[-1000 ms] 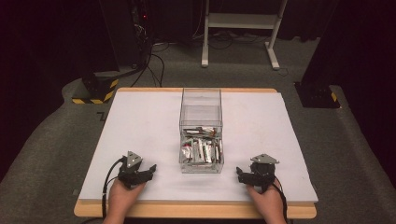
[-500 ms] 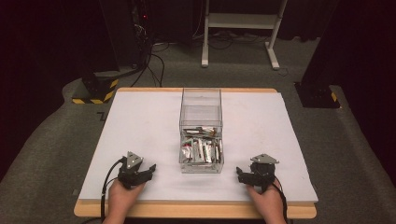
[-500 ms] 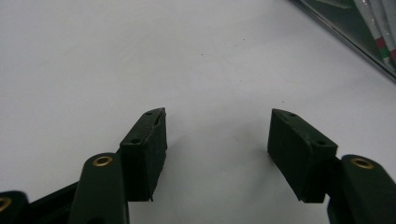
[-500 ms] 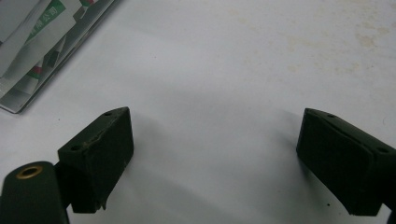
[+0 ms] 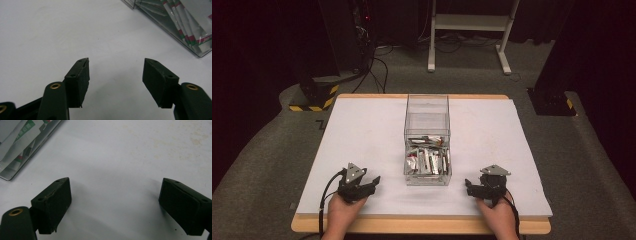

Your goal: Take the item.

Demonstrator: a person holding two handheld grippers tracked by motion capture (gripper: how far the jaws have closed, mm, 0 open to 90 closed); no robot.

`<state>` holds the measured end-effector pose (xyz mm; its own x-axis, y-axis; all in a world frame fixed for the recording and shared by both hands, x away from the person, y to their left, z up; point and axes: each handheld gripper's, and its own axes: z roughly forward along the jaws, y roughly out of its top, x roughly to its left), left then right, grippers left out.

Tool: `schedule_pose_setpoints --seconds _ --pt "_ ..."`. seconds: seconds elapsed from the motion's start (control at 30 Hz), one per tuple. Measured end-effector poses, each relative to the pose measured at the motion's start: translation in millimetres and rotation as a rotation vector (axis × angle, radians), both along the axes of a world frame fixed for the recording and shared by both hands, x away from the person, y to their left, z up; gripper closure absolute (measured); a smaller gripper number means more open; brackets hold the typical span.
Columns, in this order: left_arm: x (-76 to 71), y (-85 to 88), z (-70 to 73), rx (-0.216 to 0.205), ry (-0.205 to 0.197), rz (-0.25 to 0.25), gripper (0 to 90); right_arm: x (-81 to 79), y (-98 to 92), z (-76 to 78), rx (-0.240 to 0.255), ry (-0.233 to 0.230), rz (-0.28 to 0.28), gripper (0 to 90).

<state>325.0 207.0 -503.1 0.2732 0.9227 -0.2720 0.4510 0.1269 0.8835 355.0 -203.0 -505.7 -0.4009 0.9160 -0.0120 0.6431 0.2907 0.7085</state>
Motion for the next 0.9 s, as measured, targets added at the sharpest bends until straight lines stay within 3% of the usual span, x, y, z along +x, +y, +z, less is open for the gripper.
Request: schedule_pose_setpoints --seconds 0.3,0.53,0.9 --pt "-4.9 -3.2 11.6 -0.012 -0.038 -0.017 38.2 0.0 0.0 0.0 0.000 0.000 0.000 10.8" --pt "-9.9 -7.3 19.3 0.004 -0.071 -0.034 38.1 0.0 0.0 0.0 0.000 0.000 0.000 10.8" --pt "-14.9 -6.5 29.9 -0.073 -0.107 -0.031 37.0 -0.1 0.0 0.0 0.000 -0.001 0.000 10.8"
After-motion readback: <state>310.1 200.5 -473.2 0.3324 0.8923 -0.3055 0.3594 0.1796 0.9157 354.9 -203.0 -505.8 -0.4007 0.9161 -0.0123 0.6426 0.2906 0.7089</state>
